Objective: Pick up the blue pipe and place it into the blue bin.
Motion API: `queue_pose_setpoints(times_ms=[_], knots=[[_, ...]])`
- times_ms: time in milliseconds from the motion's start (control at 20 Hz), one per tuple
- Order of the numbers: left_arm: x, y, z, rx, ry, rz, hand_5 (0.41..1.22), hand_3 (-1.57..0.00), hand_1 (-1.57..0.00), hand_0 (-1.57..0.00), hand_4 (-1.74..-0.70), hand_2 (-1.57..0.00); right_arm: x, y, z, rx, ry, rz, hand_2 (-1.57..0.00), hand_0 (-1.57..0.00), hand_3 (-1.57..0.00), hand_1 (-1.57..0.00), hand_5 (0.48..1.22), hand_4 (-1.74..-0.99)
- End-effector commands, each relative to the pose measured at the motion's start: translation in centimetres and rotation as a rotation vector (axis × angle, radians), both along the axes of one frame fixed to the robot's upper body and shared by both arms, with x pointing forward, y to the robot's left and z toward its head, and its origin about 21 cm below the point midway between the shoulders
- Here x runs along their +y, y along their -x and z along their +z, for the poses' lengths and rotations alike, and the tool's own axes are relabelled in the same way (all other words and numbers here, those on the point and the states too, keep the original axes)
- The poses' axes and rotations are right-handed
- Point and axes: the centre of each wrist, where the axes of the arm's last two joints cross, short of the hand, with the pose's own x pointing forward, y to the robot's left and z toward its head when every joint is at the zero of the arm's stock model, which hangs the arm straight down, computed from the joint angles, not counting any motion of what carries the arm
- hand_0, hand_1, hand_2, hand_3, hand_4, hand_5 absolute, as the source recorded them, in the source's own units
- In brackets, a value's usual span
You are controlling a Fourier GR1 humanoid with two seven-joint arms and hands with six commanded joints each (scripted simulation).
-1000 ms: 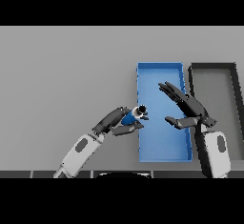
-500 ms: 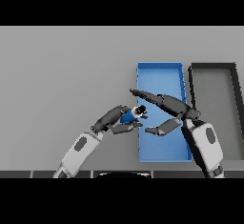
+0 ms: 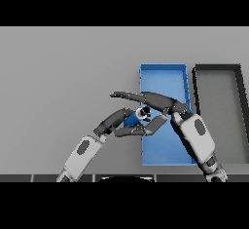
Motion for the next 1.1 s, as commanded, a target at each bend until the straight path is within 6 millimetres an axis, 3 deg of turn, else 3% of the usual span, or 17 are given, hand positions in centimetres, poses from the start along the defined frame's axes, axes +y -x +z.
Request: queue_pose_setpoints(times_ms=[0, 100, 250, 400, 450, 550, 700, 850, 1050], knots=[[0.5, -0.2, -0.1, 0.006, -0.017, 0.012, 1.221, -1.57, -1.57, -1.57, -1.47, -1.57, 0.6, 0.0, 0.3, -0.004, 0.012, 0.012, -0.17, -0.07, -0.04, -0.11, 0.497, -1.204], [0.5, -0.2, -0.1, 0.010, -0.006, 0.006, 1.221, -1.57, -1.57, -1.57, -1.52, -1.57, 1.3, -0.2, 0.2, -0.012, 0.013, 0.042, -0.38, -0.32, -0.24, -0.36, 0.485, -1.278], [0.6, 0.1, 0.1, 0.035, -0.067, 0.022, 1.221, -1.57, -1.57, -1.57, -1.62, -1.57, 1.8, -0.4, 0.2, -0.011, 0.008, 0.052, -0.91, -0.88, -0.76, -0.88, 0.518, -1.467], [0.6, -0.3, -0.1, 0.042, -0.017, 0.018, 1.221, -1.52, -1.57, -1.57, -1.68, -1.57, 2.4, 0.0, 0.0, 0.029, -0.012, 0.077, -1.23, -1.22, -1.02, -1.22, 0.650, -1.581], [0.3, -0.4, -0.2, 0.049, 0.010, 0.010, 1.221, -1.53, -1.57, -1.57, -1.69, -1.57, 2.7, 0.2, -0.3, 0.041, -0.027, 0.088, -1.30, -1.29, -1.10, -1.29, 0.765, -1.606], [0.4, 0.0, -0.5, 0.052, 0.020, -0.004, 1.221, -1.49, -1.57, -1.57, -1.71, -1.57, 2.9, 0.3, -0.5, 0.034, -0.036, 0.095, -1.40, -1.39, -1.25, -1.39, 0.929, -1.648], [0.7, -0.3, 0.2, 0.061, 0.005, 0.001, 1.221, -1.44, -1.57, -1.57, -1.72, -1.57, 2.7, 0.4, -0.4, 0.001, -0.055, 0.088, -1.48, -1.48, -1.40, -1.48, 1.071, -1.692], [0.6, 0.0, 0.2, 0.051, 0.005, 0.006, 1.221, -1.43, -1.57, -1.57, -1.73, -1.57, 2.9, 0.9, -0.7, 0.003, -0.081, 0.095, -1.53, -1.52, -1.48, -1.52, 1.144, -1.716], [0.7, -0.2, 0.0, -0.009, -0.009, 0.038, 1.221, -1.45, -1.57, -1.57, -1.72, -1.57, 2.9, 0.8, -0.8, -0.007, -0.114, 0.058, -1.55, -1.55, -1.54, -1.55, 1.190, -1.731]])
